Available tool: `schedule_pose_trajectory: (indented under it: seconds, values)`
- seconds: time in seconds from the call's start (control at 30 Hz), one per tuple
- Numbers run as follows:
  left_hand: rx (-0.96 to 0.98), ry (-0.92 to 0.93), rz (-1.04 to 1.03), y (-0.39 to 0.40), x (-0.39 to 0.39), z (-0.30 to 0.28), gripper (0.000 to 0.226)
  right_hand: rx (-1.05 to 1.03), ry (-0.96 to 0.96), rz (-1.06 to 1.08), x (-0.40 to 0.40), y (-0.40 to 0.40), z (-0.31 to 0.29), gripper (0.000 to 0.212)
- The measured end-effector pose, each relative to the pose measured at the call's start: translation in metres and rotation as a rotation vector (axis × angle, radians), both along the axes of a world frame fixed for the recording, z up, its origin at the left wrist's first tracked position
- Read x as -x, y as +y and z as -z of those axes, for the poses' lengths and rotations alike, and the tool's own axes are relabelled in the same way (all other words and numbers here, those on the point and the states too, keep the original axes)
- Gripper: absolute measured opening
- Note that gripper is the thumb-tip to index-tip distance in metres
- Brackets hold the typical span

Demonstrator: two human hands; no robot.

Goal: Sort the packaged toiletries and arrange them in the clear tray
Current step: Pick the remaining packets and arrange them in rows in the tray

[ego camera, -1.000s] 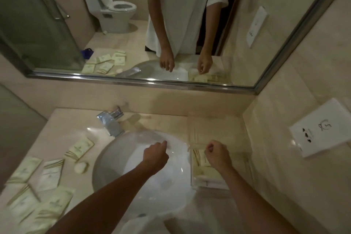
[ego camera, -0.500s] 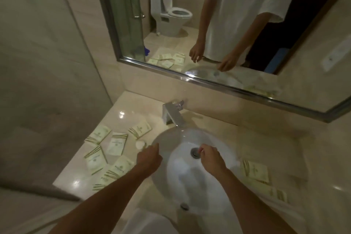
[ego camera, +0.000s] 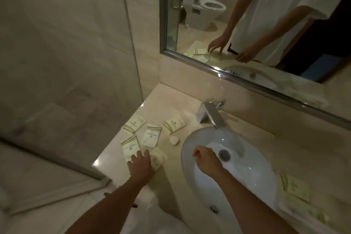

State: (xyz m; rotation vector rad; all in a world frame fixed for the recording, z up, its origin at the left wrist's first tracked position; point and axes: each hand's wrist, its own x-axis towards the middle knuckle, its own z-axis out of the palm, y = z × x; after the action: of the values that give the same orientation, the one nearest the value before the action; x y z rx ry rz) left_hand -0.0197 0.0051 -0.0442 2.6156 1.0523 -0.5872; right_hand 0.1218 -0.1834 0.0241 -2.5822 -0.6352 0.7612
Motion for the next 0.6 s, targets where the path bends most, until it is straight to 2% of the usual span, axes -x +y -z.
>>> schedule_pose_trajectory:
  seconds: [0.1,0.23,0.43,0.6]
  values:
    - [0.04,0.015,-0.051,0.006,0.006,0.007,0.074,0.015,0.002,-0.005,0.006,0.008,0.004,0.024]
    - [0.078,-0.053,-0.066,0.01,0.013,0.014,0.07,0.031,0.027,-0.017,0.016,0.02,0.009,0.024]
    - [0.112,-0.149,-0.073,0.017,0.018,0.017,0.084,0.032,0.08,-0.026,0.031,0.045,0.016,0.027]
    - [0.155,-0.232,-0.02,0.019,0.022,0.017,0.069,-0.003,0.057,-0.104,0.043,0.067,0.029,0.024]
